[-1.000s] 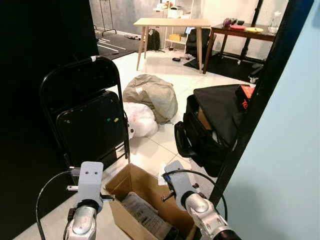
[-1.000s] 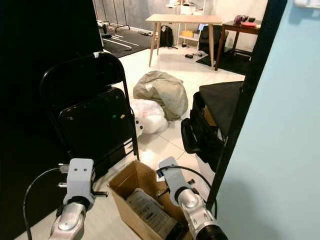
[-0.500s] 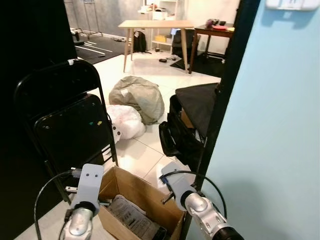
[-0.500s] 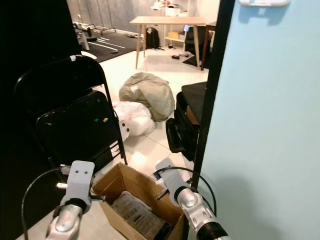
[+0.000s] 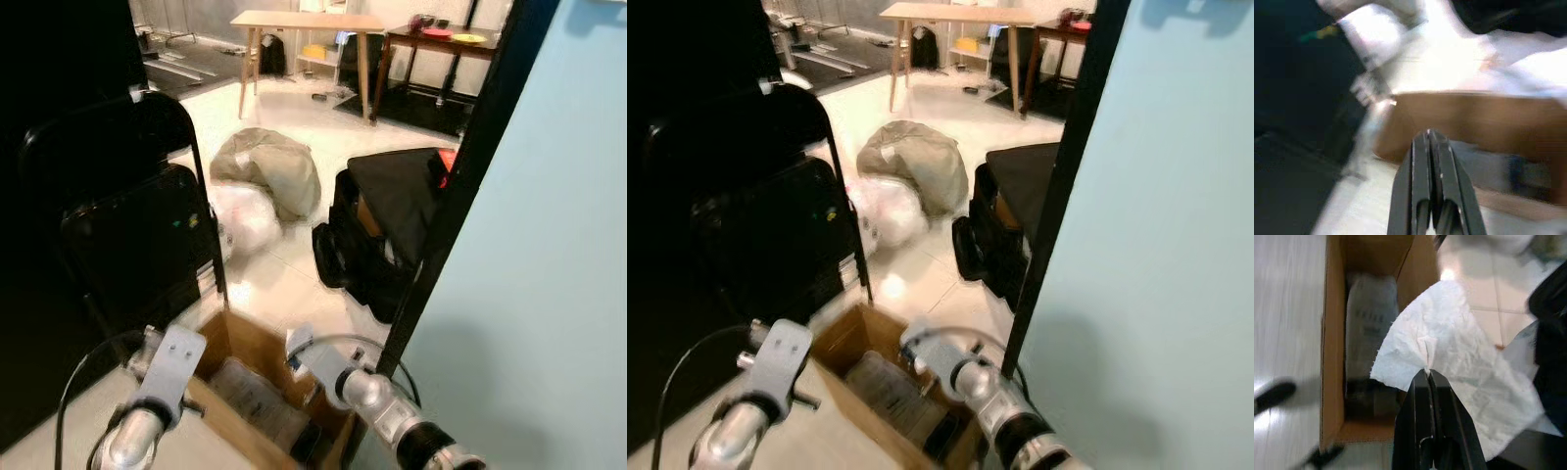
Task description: Clean up the room
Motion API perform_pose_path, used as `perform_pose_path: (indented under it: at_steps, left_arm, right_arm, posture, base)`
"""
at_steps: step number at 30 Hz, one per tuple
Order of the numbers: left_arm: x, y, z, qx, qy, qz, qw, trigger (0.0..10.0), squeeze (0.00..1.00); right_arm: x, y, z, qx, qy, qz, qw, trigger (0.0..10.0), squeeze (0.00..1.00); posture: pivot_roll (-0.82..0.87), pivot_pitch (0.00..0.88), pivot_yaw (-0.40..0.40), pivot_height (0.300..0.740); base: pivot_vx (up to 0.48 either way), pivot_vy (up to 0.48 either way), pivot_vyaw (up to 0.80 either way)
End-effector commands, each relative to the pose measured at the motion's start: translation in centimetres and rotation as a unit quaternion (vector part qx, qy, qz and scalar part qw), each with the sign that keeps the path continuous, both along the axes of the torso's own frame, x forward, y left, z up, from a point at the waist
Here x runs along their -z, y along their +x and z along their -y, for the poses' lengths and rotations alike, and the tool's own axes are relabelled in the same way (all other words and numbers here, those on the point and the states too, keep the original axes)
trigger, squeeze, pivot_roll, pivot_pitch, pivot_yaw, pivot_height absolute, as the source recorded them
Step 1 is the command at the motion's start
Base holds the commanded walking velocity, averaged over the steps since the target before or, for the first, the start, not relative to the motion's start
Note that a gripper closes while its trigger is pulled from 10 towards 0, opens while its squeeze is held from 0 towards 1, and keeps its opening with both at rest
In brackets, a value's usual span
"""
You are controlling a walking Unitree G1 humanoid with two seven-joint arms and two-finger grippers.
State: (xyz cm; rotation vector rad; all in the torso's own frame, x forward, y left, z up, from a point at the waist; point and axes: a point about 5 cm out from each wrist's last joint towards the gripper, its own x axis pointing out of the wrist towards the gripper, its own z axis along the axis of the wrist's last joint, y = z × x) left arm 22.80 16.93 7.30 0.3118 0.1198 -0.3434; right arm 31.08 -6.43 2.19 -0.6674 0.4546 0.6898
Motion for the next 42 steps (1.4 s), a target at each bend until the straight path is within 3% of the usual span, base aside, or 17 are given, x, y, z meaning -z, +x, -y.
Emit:
perform_pose_path:
  at_steps: [1, 8, 11, 15, 23, 33, 34, 35, 37, 38, 42]
  left_arm:
    - [-0.1, -1.2, 1.7, 0.062, -0.024, -0.009, 0.998, 10.0, 0.00]
    - [-0.2, -1.8, 2.1, 0.078, -0.029, -0.013, 0.996, 10.0, 0.00]
    - [-0.2, -2.8, 2.8, 0.107, -0.029, -0.022, 0.994, 10.0, 0.00]
    - [-0.1, -3.1, 2.9, 0.120, -0.023, -0.026, 0.992, 10.0, 0.00]
    - [0.5, -4.2, 1.9, 0.142, 0.017, -0.043, 0.989, 10.0, 0.00]
    - [0.3, -4.1, 1.7, 0.143, 0.023, -0.043, 0.989, 10.0, 0.00]
    - [0.2, -4.0, 1.7, 0.141, 0.022, -0.042, 0.989, 10.0, 0.00]
    - [0.2, -3.9, 1.8, 0.140, 0.021, -0.040, 0.989, 10.0, 0.00]
    - [0.1, -3.9, 1.8, 0.140, 0.021, -0.040, 0.989, 10.0, 0.00]
    - [0.1, -3.8, 1.9, 0.139, 0.019, -0.039, 0.989, 10.0, 0.00]
    - [0.1, -3.8, 1.9, 0.139, 0.018, -0.039, 0.989, 10.0, 0.00]
  right_arm:
    - [0.7, -0.5, -0.3, -0.011, -0.016, -0.020, 1.000, 10.0, 0.00]
    - [0.7, -0.6, -0.7, -0.014, -0.011, -0.026, 1.000, 10.0, 0.00]
    - [0.7, -0.8, -1.6, -0.024, 0.001, -0.042, 0.999, 10.0, 0.00]
    - [0.6, -0.8, -2.0, -0.033, -0.001, -0.044, 0.998, 10.0, 0.00]
    - [0.7, -1.1, -2.9, -0.057, 0.000, -0.056, 0.997, 10.0, 0.00]
    - [0.7, -1.2, -3.2, -0.066, 0.001, -0.062, 0.996, 10.0, 0.01]
    - [0.6, -1.2, -3.2, -0.068, 0.002, -0.064, 0.996, 10.0, 0.11]
    - [0.7, -1.3, -3.4, -0.074, 0.003, -0.068, 0.995, 10.0, 0.28]
    - [0.7, -1.4, -3.5, -0.079, 0.004, -0.070, 0.994, 10.0, 0.28]
    - [0.7, -1.5, -3.6, -0.082, 0.003, -0.072, 0.994, 10.0, 0.71]
    - [0.8, -1.6, -3.6, -0.084, 0.003, -0.073, 0.994, 10.0, 0.71]
  posture:
    - [0.09, 0.264, -0.070, 0.740]
    - [0.09, 0.282, -0.069, 0.740]
    - [0.09, 0.304, -0.079, 0.740]
    - [0.09, 0.305, -0.082, 0.740]
    - [0.09, 0.300, -0.089, 0.740]
    - [0.09, 0.291, -0.088, 0.740]
    - [0.09, 0.289, -0.091, 0.740]
    - [0.09, 0.289, -0.090, 0.740]
    - [0.09, 0.289, -0.090, 0.740]
    - [0.09, 0.289, -0.091, 0.740]
    - [0.09, 0.288, -0.091, 0.740]
  base:
    - [0.000, 0.000, 0.00]
    - [0.000, 0.000, 0.00]
    - [0.000, 0.000, 0.00]
    - [0.000, 0.000, 0.00]
    - [0.000, 0.000, 0.00]
    - [0.000, 0.000, 0.00]
    - [0.000, 0.000, 0.00]
    - [0.000, 0.000, 0.00]
    - [0.000, 0.000, 0.00]
    - [0.000, 0.000, 0.00]
    - [0.000, 0.000, 0.00]
